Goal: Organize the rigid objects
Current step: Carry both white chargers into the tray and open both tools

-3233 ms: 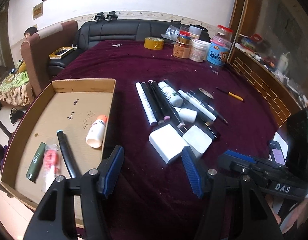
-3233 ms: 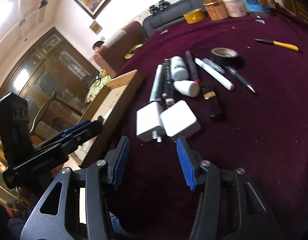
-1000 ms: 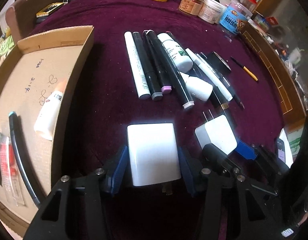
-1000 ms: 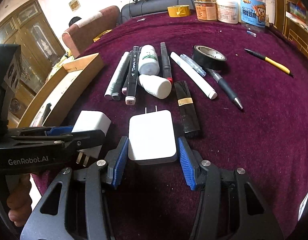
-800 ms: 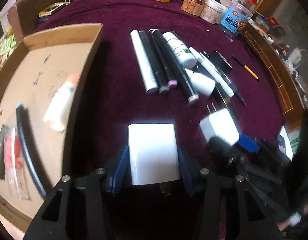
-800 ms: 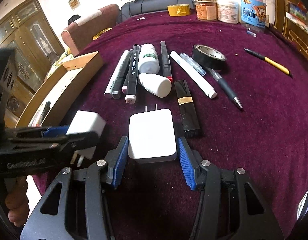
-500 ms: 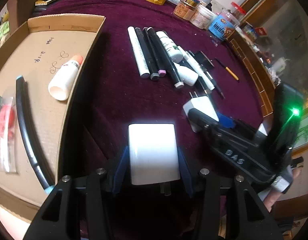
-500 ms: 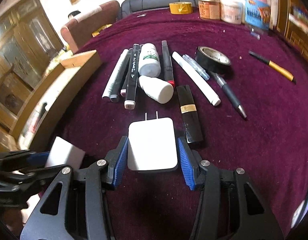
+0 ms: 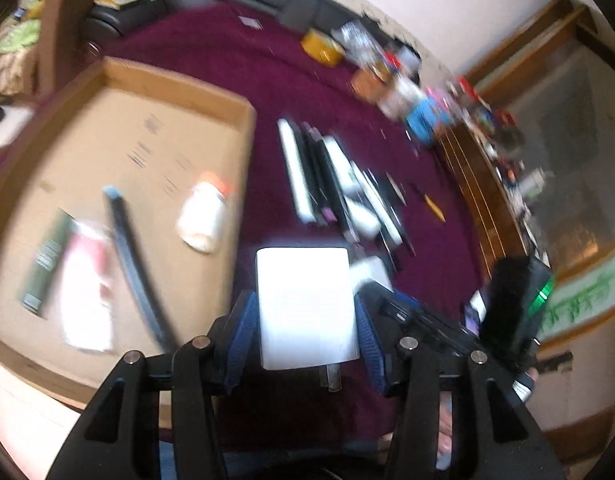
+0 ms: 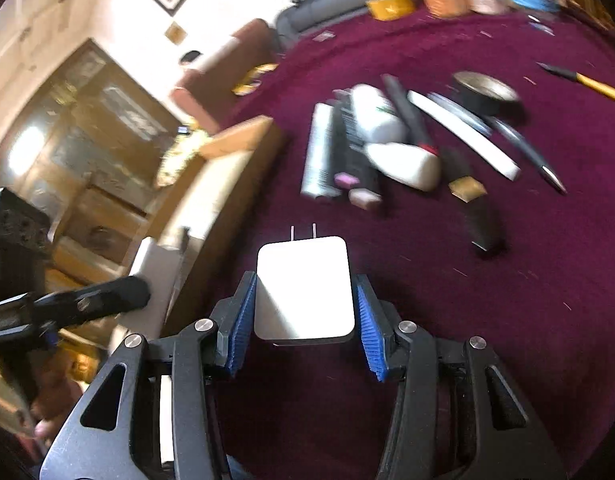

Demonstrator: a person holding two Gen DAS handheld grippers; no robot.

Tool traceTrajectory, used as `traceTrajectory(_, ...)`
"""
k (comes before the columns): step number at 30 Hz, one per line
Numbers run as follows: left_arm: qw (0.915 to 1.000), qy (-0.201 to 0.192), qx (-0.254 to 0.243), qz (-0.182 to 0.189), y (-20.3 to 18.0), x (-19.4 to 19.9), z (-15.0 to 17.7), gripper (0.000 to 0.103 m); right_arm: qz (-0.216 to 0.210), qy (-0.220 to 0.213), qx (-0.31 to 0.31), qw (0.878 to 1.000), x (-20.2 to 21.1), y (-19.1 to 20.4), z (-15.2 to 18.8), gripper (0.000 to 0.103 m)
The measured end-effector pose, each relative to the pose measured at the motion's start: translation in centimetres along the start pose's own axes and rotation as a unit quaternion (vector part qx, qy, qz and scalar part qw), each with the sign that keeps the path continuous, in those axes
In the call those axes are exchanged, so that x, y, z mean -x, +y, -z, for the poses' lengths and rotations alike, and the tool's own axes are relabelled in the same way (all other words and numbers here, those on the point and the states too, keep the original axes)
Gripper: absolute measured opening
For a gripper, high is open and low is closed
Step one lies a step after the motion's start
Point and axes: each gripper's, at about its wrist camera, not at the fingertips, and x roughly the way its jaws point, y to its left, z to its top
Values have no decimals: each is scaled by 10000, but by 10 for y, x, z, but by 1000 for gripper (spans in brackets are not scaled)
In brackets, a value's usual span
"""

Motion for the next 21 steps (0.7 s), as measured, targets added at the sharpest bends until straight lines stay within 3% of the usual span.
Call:
traceTrajectory(4, 9966, -529, 234, -584, 35, 19, -26, 49, -241, -3, 407, 9989, -16, 44, -21, 48)
traceTrajectory(8, 9909, -815, 423, -985, 70, 27, -48, 49, -285, 137, 753, 9967, -46, 81, -34, 48)
traceTrajectory(15, 9884, -527, 617, -1283, 124, 2, -76, 49, -70, 422, 1188, 9920, -107, 126, -51, 48)
traceTrajectory(21, 9868, -156, 405, -1561, 130, -23, -79, 49, 316, 602, 1421, 9875, -144, 135, -61, 48)
